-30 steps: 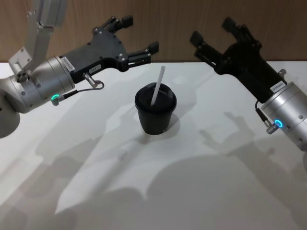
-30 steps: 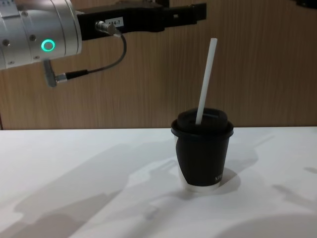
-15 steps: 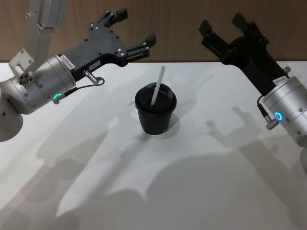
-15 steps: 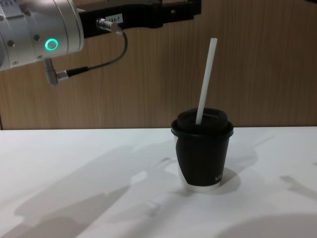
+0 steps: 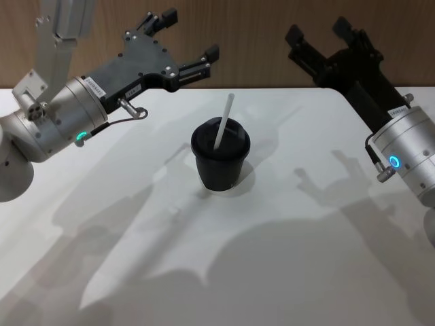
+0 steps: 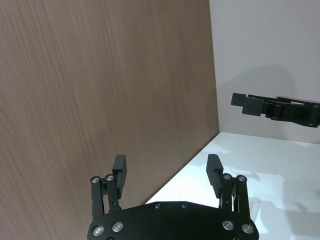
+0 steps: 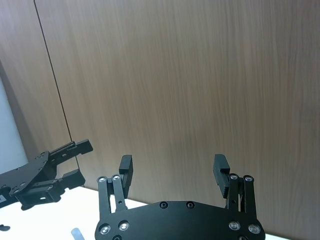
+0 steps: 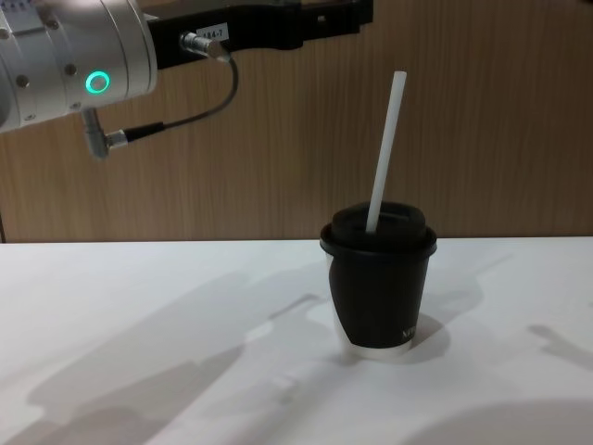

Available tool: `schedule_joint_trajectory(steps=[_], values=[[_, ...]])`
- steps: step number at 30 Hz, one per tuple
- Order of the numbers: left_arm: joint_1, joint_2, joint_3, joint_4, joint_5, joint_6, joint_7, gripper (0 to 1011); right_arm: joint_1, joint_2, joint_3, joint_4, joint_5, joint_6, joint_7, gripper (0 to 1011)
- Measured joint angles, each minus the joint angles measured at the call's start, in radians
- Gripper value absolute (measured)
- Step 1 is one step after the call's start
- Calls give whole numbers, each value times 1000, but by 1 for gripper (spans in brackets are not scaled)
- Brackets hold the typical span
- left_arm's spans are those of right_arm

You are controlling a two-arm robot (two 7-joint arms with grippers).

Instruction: Pick up the straw with one hand, pass it to the other hand, and insert it into the cup.

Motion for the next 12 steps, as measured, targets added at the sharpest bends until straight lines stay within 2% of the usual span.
schedule_joint_trajectory(steps=[12], values=[[2,-1,-1,-2,5,-2,7,1003,1,-3,1,-1,1,4,-8,1001]])
